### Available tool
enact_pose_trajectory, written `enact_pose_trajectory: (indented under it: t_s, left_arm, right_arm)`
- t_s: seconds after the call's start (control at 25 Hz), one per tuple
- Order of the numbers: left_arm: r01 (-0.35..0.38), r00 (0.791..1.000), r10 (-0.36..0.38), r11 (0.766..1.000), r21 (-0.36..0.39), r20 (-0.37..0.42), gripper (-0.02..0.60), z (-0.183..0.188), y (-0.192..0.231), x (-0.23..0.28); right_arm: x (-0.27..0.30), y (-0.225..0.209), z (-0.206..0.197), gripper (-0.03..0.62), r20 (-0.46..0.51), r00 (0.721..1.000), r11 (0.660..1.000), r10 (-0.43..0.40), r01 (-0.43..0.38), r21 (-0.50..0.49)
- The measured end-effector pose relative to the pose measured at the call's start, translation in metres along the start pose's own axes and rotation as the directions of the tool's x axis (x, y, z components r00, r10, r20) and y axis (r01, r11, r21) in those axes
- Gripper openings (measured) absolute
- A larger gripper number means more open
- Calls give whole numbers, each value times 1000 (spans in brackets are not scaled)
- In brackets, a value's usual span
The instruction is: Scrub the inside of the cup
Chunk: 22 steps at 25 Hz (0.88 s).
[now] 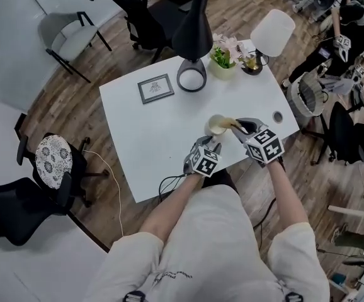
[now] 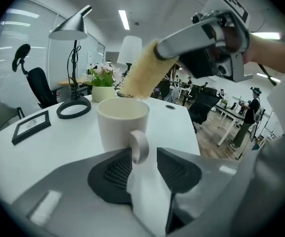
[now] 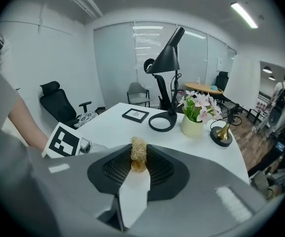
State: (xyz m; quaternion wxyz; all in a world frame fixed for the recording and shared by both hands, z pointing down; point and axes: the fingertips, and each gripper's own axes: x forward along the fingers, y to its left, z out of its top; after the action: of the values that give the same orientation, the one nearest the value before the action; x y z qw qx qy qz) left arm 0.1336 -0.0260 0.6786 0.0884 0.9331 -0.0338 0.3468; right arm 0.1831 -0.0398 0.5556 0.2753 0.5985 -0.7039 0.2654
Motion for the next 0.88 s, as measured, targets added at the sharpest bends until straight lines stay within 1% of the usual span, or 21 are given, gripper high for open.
enact_pose_trajectory:
  t_s: [0.04, 0.08, 0.12, 0.16, 0.2, 0.32, 0.4, 0.48, 0.56, 0.64, 0.68, 0.72, 0.76, 0.88]
  left_arm:
    - [-15, 1000, 15, 1000, 3, -1, 153, -1, 3, 2]
    - [-31, 999, 31, 999, 5, 6, 130, -1, 6, 2]
    - [-42, 999, 42, 999, 6, 19, 84, 0, 9, 1]
    - [-44, 999, 43, 999, 10, 30, 57, 1, 10, -1]
    - [-37, 999, 36, 999, 23, 36, 55, 1, 9, -1]
    - [23, 999, -27, 995, 99, 35, 54, -2, 3, -6]
    - [99, 994, -105, 984, 149, 36, 51, -4, -8, -13]
    - [192, 979, -202, 961, 201, 32, 49, -11, -22, -23]
    - [275, 958, -287, 923, 270, 7, 49, -23, -36, -34]
    - [329, 940, -341, 884, 332, -25, 51, -34, -45, -43]
    - [340, 936, -350, 873, 349, -35, 51, -38, -47, -45]
    - [341, 935, -352, 870, 355, -37, 51, -40, -47, -47]
    - [341, 935, -353, 872, 350, -32, 51, -41, -47, -48]
    - [332, 937, -348, 887, 321, -8, 51, -41, -44, -51]
  right_arm:
    - [2, 1, 0, 107, -1, 1000, 1000, 0, 0, -2]
    - [3, 3, 1, 107, -3, 1000, 1000, 1, -1, -9]
    - [3, 4, 1, 109, -5, 1000, 1000, 2, -2, -19]
    - [2, 5, 1, 109, -7, 1000, 1000, 4, -4, -28]
    - [1, 7, 0, 109, -10, 1000, 999, 6, -6, -34]
    - [-2, 14, -3, 107, -26, 999, 998, 25, -27, -49]
    - [-4, 21, -7, 107, -53, 998, 996, 40, -44, -78]
    - [-5, 30, -13, 107, -94, 994, 990, 57, -68, -125]
    - [-3, 41, -20, 107, -145, 986, 979, 79, -104, -176]
    - [1, 52, -29, 107, -203, 974, 965, 105, -149, -216]
    - [3, 57, -34, 107, -230, 966, 958, 118, -172, -229]
    - [5, 62, -38, 107, -251, 959, 953, 129, -190, -238]
    - [8, 66, -41, 107, -266, 955, 949, 135, -202, -243]
    - [17, 75, -50, 107, -314, 940, 933, 131, -223, -281]
